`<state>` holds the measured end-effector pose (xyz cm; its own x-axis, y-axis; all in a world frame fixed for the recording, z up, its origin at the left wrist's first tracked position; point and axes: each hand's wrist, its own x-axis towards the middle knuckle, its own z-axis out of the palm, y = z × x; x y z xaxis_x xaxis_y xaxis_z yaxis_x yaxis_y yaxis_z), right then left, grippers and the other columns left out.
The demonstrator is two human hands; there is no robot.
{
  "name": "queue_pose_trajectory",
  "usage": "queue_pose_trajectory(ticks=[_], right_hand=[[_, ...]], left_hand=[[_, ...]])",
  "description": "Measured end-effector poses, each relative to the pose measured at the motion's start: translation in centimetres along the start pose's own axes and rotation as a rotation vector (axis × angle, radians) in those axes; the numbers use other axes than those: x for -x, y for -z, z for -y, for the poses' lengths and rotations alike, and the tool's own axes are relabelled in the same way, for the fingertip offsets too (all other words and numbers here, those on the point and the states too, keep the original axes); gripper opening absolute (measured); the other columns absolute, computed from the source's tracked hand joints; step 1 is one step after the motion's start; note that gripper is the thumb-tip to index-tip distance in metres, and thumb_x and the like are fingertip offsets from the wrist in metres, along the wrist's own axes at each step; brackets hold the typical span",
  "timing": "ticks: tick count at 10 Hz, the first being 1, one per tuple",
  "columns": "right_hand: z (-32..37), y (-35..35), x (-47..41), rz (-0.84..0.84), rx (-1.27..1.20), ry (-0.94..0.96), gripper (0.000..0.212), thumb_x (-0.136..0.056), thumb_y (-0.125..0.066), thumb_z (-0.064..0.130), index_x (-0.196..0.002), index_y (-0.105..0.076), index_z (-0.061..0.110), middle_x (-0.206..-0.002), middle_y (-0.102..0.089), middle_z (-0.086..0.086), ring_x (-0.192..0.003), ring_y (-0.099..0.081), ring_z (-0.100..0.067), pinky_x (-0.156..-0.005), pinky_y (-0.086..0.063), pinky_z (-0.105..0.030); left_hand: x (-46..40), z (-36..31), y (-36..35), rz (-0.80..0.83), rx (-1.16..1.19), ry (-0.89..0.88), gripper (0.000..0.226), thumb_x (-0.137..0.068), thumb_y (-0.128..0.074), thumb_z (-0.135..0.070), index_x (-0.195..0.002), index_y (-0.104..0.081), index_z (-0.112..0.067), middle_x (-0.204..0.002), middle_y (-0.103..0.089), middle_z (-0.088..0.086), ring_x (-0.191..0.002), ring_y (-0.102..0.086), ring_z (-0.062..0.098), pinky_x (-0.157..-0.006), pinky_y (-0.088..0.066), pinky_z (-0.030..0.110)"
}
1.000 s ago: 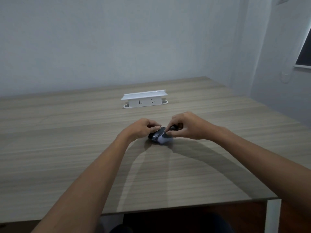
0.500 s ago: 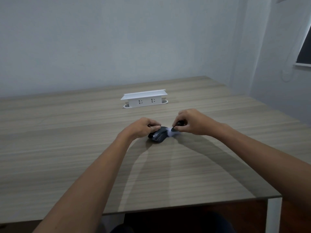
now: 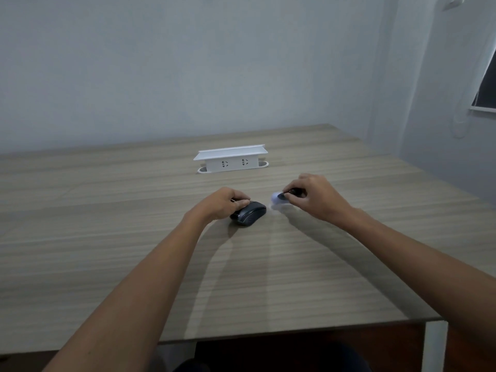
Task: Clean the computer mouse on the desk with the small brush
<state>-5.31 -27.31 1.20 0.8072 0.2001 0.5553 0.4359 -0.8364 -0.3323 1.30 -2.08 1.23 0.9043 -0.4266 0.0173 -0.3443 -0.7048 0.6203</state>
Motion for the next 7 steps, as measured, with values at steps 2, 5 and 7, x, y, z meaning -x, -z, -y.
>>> queue_pose_trajectory(ticks=[2,5,7], right_hand=[[-0.4,-1.6,1.2,0.000,0.132,-0.084,0.023,-0.091,-0.065,0.027,-0.110,-0.076,0.017,-0.089,-0.060,-0.004,-0.077,-0.064,-0.025,-0.068,-0.054,-0.039],[0.6,-2.1,2.6,0.129,0.304,-0.025,0.031,-0.095,-0.054,0.044,-0.121,-0.069,0.034,-0.088,-0.046,0.003,-0.089,-0.058,-0.023,-0.064,-0.035,-0.028],[-0.4,-0.7,2.2,-0.004,0.099,-0.191,0.035,-0.098,-0.043,0.054,-0.115,-0.070,0.038,-0.093,-0.054,0.003,-0.079,-0.057,-0.015,-0.073,-0.048,-0.034]], left_hand=[[0.1,0.2,0.0,-0.020,0.004,0.002,0.029,-0.101,-0.055,-0.023,-0.126,-0.069,-0.015,-0.118,-0.070,0.001,-0.110,-0.062,0.018,-0.099,-0.045,0.029],[0.7,1.4,-0.5,-0.058,-0.056,-0.122,0.030,-0.104,-0.048,-0.027,-0.115,-0.073,-0.015,-0.107,-0.074,-0.003,-0.098,-0.064,0.014,-0.091,-0.046,0.032],[1.3,4.3,-1.0,-0.339,-0.037,-0.116,0.026,-0.105,-0.043,-0.027,-0.096,-0.065,-0.020,-0.109,-0.067,0.018,-0.108,-0.058,0.025,-0.099,-0.043,0.036]])
